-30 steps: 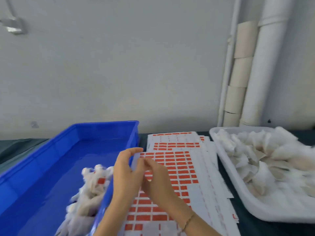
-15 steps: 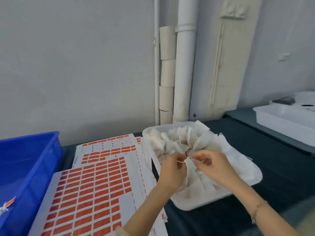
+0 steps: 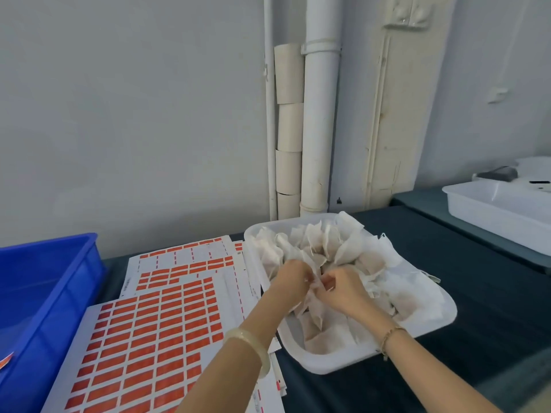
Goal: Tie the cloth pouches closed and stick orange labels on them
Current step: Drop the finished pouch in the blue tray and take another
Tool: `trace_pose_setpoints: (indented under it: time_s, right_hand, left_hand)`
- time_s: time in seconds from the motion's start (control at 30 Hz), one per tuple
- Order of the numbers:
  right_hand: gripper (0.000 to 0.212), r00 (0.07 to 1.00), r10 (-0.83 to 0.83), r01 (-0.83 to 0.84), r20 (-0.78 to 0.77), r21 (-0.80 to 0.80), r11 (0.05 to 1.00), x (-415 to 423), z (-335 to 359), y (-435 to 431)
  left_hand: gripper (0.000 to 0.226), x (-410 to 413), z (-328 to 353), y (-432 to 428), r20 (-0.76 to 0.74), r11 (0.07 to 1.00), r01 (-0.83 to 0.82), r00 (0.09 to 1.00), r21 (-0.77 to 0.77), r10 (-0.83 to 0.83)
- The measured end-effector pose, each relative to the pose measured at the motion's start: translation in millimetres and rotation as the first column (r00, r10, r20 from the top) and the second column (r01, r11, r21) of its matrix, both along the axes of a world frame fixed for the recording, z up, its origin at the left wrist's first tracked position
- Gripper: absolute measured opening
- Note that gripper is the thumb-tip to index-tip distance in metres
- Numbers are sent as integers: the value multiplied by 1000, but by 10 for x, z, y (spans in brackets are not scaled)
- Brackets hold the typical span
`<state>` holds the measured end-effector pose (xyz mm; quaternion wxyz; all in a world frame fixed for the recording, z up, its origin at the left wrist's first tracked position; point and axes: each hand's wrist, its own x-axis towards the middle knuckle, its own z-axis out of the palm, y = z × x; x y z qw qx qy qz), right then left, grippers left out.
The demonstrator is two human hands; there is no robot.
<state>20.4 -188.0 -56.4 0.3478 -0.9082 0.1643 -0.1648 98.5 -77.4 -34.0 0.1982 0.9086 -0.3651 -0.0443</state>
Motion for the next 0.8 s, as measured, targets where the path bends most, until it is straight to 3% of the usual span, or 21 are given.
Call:
trace_pose_setpoints:
  time_s: [0.1,0.17,0.23,0.33,0.47,0.57,0.63,0.73,0.8]
  right_hand:
    - [7,991,5,-18,136,97,995,-69,73,24]
    - [17,983,10,-61,181,276,959,-134,190,31]
    - [30,965,29,-149,262,450,881,-198,331,85]
    - [16,915,21,-292,403,626,723,-313,568,332]
    - [10,857,109,-326,504,364,872,-426,708,754]
    - [11,838,239,-395,491,243,886,-448,752,1022]
    - [16,831,351,-477,433,226,850,-444,762,1194]
    - [16,801,472,-540,367,105,835,-421,741,1458]
    - [16,780,519,-561,350,22,828,-394,721,1641]
  left_hand:
    - [21,-46,43,128,28,989,35,999,-141,-32]
    - [18,-134,111,246,-17,938,35,999,-345,-43]
    - [12,-229,214,426,-70,860,-13,997,-510,-26]
    - [16,-373,392,744,-78,783,-78,996,-617,37]
    - [16,-582,546,1205,-94,736,-172,985,-655,147]
    - [20,-782,575,1595,-167,680,-259,966,-686,199]
    - [17,-900,520,1834,-333,573,-392,919,-720,210]
    - [8,-1004,416,2120,-664,368,-649,740,-666,104]
    - [17,-1011,354,2248,-722,379,-688,688,-618,71]
